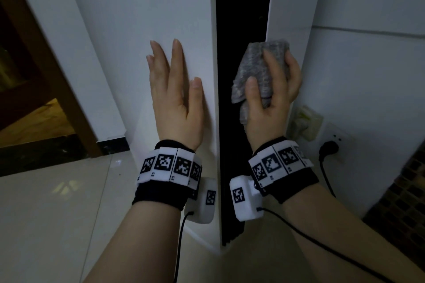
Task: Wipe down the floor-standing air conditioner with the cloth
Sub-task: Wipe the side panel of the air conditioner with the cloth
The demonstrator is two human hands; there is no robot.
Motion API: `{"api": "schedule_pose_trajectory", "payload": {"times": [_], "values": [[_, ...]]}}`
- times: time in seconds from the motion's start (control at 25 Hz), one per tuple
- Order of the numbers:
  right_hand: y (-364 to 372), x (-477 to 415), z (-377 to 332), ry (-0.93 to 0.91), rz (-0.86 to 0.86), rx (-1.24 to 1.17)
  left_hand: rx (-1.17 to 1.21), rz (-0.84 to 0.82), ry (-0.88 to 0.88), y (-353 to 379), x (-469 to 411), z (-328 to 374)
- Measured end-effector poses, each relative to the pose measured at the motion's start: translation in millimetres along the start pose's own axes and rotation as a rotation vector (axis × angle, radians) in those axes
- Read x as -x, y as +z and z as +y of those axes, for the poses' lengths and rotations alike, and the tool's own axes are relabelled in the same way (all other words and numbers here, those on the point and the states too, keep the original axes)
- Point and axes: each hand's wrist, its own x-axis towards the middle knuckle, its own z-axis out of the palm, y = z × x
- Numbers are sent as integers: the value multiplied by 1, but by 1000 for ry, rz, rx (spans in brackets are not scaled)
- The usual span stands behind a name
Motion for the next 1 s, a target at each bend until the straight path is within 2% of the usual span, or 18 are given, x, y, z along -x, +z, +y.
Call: {"api": "schedule_pose_trajectory", "payload": {"times": [0.04, 0.16, 0.2, 0.32, 0.44, 0.6, 0.76, 0.92, 1.0], "values": [[1, 3, -1, 11, 4, 2, 1, -1, -3, 0, 0, 1], [2, 19, 4, -123, -48, 50, 1, 0, -2, 1, 2, 0], [-1, 17, 7, -103, -53, 42, 3, 3, -2, 2, 1, 0], [-5, 15, 12, 108, -21, -42, 1, 21, -2, 4, 1, 1], [-5, 24, 17, 29, -47, -13, -4, 35, 8, 8, 2, 1], [-13, -4, 33, 165, -26, -114, -5, 64, 3, 13, 3, 3], [-16, -2, 53, 113, -39, -115, 4, 99, 8, 23, 5, 9], [-28, -1, 70, 308, -65, -177, 29, 133, -23, 31, 6, 14], [-27, 9, 70, 216, -97, -108, 9, 152, -16, 33, 6, 12]]}}
